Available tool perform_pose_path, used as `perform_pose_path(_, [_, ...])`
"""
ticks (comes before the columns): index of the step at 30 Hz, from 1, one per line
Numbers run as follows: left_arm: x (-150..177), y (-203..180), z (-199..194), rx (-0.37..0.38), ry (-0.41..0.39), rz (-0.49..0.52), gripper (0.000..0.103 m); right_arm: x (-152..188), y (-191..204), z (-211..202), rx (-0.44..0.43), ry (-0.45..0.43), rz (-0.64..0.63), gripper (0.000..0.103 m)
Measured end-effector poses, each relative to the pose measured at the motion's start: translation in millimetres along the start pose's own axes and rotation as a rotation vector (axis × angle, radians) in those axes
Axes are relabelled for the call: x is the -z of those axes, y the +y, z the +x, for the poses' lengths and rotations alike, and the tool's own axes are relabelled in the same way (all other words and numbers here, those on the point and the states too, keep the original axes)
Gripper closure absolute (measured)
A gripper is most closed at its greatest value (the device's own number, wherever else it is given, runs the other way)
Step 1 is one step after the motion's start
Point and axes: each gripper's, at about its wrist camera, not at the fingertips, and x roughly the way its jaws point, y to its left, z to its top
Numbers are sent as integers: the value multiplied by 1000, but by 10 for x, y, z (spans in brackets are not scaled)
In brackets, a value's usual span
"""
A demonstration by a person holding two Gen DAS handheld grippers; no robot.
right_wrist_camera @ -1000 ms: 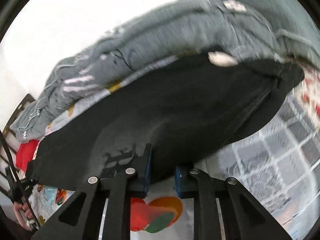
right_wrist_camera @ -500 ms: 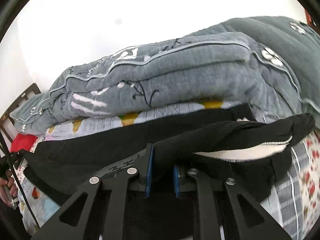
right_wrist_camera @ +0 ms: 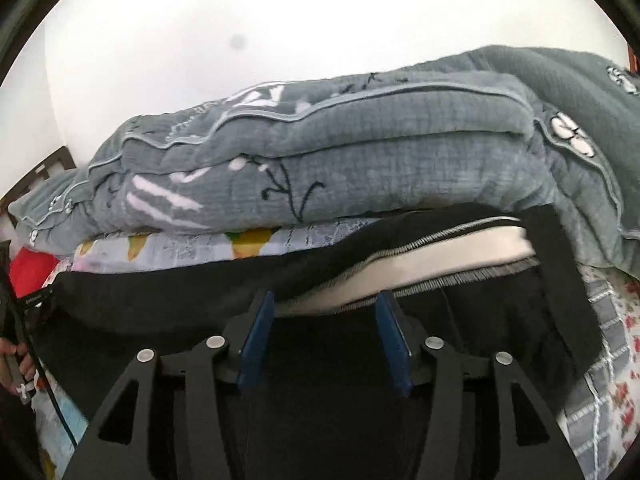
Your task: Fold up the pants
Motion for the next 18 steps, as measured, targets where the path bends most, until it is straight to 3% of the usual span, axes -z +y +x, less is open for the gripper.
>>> perform_pose_path(3, [186,28,-270,-15,2,18,25,222,4,-292,-1,2,-5,38])
perform_pose_path(11, [964,387,-629,52,160,-61,24,983,-202,-681,-9,119,79,38])
perform_pose_path(15, [1219,629,-574,134,245,-170,26,1200,-329,-657,-48,192,141,38])
perform_pose_path(18, [1279,766,-548,186,239,-250,26,1261,-417,-589,-83,233,200,38])
